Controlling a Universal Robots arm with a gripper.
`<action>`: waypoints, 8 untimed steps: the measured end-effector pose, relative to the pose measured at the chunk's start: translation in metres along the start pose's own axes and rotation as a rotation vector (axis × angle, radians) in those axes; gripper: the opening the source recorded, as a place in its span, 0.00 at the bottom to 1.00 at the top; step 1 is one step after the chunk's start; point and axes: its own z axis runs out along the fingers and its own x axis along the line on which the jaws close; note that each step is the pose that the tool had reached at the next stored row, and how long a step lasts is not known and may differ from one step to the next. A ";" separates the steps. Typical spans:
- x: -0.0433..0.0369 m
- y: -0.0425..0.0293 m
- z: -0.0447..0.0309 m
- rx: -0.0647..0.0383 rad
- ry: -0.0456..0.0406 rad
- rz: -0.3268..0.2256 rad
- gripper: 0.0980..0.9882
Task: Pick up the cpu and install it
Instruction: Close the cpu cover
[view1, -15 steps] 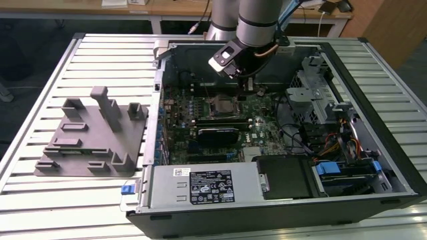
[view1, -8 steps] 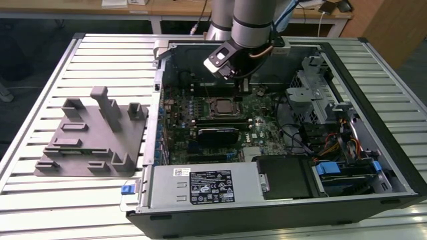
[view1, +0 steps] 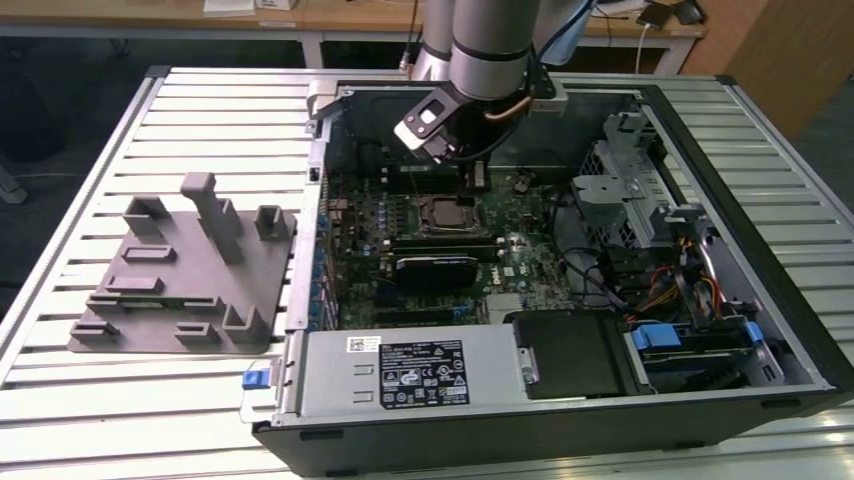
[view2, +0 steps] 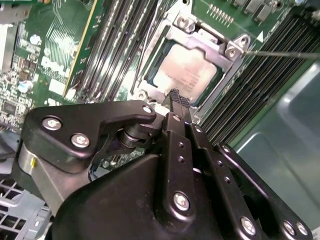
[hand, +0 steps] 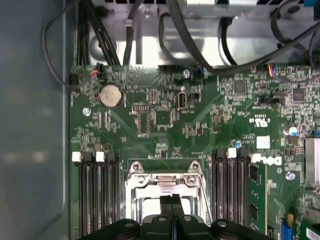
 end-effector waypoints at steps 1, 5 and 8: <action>0.0000 -0.0012 0.0007 0.000 0.0000 0.000 0.01; -0.0002 -0.0079 0.0034 0.000 0.0000 0.000 0.01; -0.0003 -0.0137 0.0050 0.000 0.0000 0.000 0.01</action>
